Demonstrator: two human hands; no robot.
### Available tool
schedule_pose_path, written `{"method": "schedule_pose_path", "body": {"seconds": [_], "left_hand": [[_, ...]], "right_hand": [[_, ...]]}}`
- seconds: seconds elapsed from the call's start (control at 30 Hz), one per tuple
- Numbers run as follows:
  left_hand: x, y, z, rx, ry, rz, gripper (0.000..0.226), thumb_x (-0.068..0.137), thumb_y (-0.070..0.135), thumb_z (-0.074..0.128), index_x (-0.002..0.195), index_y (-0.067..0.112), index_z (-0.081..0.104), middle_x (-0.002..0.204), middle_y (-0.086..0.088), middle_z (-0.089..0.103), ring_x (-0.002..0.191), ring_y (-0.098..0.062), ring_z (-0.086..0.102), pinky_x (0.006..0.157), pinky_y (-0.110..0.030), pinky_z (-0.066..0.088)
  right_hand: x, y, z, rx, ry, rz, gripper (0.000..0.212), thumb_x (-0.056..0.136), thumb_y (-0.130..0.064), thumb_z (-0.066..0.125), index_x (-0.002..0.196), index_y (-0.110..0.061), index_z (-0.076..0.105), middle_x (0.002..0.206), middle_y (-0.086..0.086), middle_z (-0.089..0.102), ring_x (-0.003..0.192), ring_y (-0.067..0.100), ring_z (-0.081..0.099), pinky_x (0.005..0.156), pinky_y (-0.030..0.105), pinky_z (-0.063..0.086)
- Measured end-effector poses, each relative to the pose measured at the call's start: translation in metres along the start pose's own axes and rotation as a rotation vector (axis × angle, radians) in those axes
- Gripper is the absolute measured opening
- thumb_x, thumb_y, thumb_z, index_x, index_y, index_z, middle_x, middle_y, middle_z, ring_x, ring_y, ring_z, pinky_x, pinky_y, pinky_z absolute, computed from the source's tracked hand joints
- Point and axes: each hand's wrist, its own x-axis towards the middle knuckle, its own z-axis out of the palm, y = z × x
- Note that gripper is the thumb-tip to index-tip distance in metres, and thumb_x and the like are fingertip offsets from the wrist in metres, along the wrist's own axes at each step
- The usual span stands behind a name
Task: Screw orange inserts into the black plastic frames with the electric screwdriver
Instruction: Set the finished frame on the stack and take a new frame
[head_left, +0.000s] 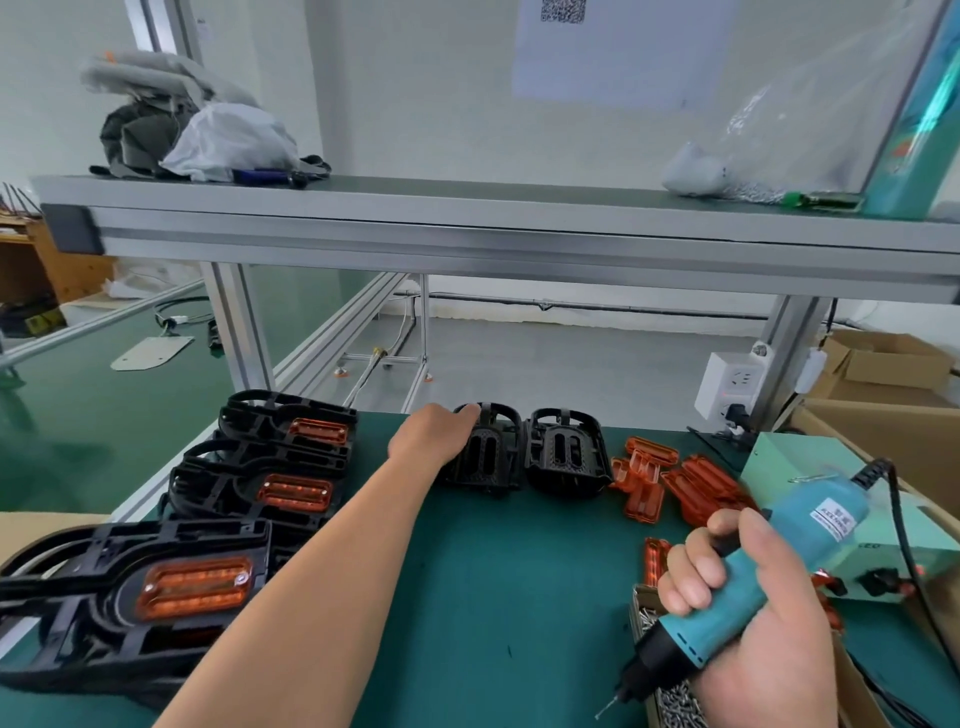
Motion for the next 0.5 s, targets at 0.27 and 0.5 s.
{"method": "schedule_pose_path", "body": {"seconds": [0.27,0.5], "left_hand": [[0.001,-0.009,0.004,-0.048,-0.021,-0.023,0.056,0.094,0.062,0.061,0.070,0.014,0.045,0.057,0.001,0.042,0.052,-0.023,0.042,0.058,-0.031,0.032],[-0.021,-0.017,-0.004,-0.142,-0.061,-0.034,0.056,0.093,0.055,0.067,0.068,0.016,0.035,0.056,0.002,0.034,0.052,-0.022,0.035,0.058,-0.031,0.028]], "right_hand": [[0.001,-0.002,0.000,0.006,0.003,-0.008,0.023,0.093,-0.034,0.054,0.078,-0.018,0.063,0.059,0.001,0.040,0.044,0.013,0.041,0.040,0.026,0.042],[-0.001,0.000,-0.001,0.001,-0.001,-0.021,0.022,0.096,-0.033,0.054,0.081,-0.019,0.063,0.062,0.000,0.041,0.047,0.012,0.042,0.042,0.025,0.042]]}}
